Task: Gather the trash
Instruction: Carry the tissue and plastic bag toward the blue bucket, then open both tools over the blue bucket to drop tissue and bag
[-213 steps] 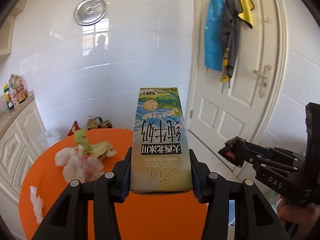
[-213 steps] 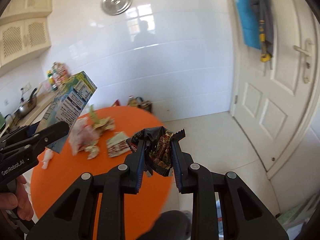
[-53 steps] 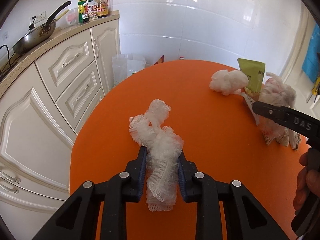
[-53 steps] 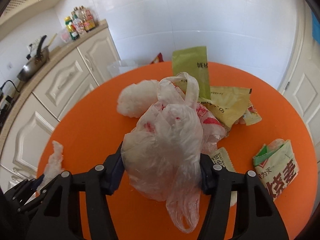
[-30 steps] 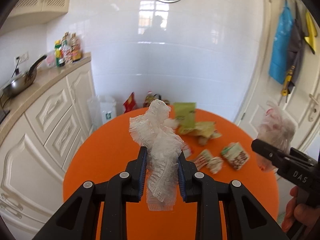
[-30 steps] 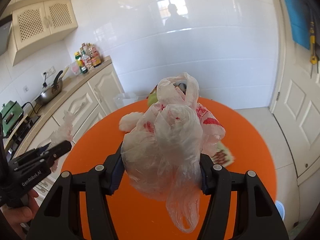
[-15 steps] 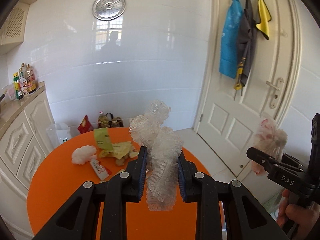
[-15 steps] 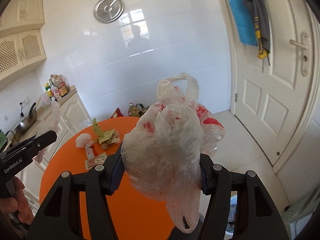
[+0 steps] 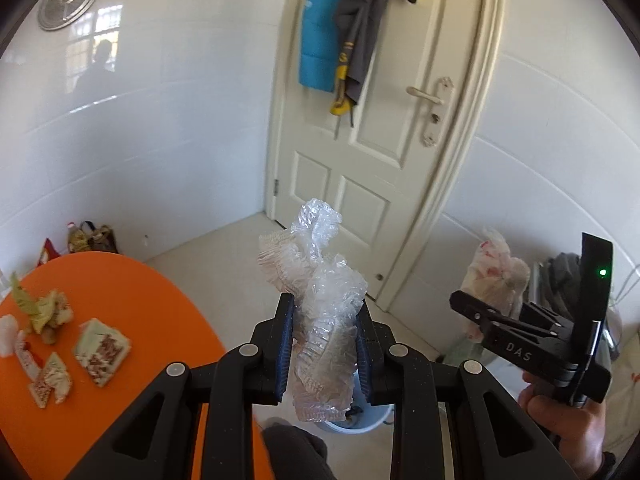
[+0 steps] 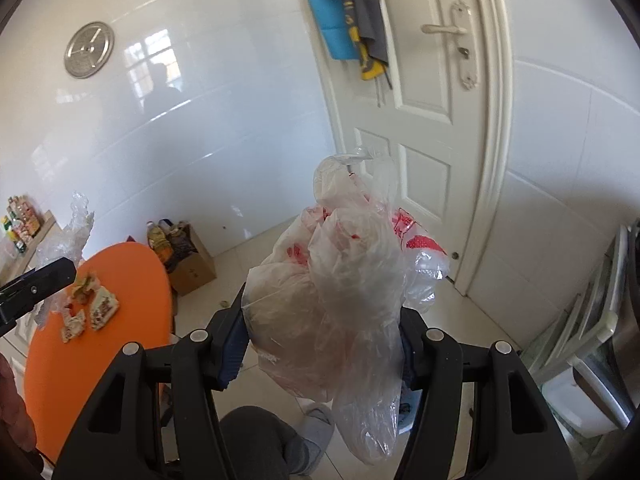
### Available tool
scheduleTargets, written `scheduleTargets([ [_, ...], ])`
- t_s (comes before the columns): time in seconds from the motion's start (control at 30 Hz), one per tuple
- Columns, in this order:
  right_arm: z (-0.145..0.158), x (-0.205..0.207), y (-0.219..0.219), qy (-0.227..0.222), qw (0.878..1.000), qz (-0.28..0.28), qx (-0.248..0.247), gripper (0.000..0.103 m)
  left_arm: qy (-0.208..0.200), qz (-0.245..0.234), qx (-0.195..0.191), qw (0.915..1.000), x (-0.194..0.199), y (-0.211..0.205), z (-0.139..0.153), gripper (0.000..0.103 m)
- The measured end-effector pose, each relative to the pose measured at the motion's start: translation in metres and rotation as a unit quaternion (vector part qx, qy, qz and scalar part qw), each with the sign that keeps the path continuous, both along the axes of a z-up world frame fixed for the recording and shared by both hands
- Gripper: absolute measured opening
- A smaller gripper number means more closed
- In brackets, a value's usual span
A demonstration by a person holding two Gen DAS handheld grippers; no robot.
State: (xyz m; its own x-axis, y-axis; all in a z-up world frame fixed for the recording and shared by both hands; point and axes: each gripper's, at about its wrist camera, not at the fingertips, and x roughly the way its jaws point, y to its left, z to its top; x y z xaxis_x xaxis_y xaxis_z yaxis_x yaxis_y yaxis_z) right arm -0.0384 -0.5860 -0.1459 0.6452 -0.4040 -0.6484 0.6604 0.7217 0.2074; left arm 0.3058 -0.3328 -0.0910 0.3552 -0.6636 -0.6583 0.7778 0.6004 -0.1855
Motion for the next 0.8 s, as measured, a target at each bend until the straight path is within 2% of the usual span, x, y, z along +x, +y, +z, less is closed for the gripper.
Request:
scheduleTargets([
  [0.1, -0.027, -0.008, -0.022, 0.019, 0.999, -0.017, 0.021, 0.06, 0.021, -0.035, 0.029, 0.9987, 0.006, -0.028, -0.024, 0.024],
  [0.3, -0.085, -0.012, -0.057, 0.057, 0.995, -0.033, 0.07, 0.06, 0.07, -0.072, 0.081, 0.9917, 0.029, -0.074, -0.076, 0.024],
  [0.57, -0.15, -0.003, -0.09, 0.1, 0.988, -0.028, 0.118, 0.06, 0.146, -0.098, 0.146, 0.9736, 0.062, -0.133, -0.14, 0.024],
  [0.8, -0.186, 0.007, -0.109, 0.129, 0.981, -0.023, 0.146, 0.061, 0.183, -0.107, 0.179, 0.9607, 0.094, -0.17, -0.171, 0.024],
])
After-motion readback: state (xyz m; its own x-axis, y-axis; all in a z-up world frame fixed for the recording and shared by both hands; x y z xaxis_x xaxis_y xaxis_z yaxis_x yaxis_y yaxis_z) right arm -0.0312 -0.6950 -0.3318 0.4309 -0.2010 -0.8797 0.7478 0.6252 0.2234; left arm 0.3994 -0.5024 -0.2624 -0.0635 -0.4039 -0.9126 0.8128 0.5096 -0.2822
